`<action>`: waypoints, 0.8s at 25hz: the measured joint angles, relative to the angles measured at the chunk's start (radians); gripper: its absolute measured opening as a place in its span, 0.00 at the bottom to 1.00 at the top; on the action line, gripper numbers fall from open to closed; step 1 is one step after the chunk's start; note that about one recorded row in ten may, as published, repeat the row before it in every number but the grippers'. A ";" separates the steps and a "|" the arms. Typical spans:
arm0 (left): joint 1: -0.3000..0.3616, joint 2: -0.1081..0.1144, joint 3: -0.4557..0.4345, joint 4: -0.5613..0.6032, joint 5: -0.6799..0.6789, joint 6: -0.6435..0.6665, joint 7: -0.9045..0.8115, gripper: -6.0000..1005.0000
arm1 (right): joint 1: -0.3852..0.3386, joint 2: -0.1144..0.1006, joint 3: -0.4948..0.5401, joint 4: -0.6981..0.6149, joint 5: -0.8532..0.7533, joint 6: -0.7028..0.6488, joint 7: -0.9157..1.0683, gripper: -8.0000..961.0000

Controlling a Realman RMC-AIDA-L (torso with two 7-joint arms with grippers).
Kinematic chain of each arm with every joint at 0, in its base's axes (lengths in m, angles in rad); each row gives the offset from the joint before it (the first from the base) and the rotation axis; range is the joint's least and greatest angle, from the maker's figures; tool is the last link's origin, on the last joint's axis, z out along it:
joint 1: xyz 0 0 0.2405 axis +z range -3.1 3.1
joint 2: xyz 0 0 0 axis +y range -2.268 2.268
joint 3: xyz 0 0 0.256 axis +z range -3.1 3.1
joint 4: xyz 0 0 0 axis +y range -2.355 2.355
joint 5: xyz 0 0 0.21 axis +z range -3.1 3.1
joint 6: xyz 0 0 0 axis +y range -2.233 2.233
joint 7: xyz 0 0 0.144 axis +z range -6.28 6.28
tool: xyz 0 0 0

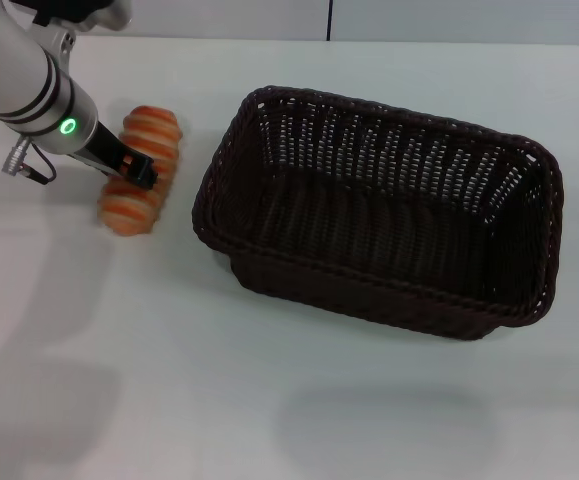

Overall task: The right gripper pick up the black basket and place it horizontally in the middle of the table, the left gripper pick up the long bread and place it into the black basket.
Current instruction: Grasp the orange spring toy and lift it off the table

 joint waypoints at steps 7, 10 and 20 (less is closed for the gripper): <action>0.043 -0.002 0.011 -0.079 0.002 0.009 0.000 0.43 | 0.004 0.000 0.000 0.000 0.001 0.004 0.000 0.49; 0.096 -0.008 0.015 -0.192 0.002 0.010 0.000 0.41 | 0.006 0.000 0.000 -0.002 0.001 0.004 0.000 0.49; 0.164 -0.011 0.054 -0.367 -0.011 -0.045 -0.016 0.36 | 0.014 -0.002 0.002 -0.003 0.004 0.004 0.000 0.49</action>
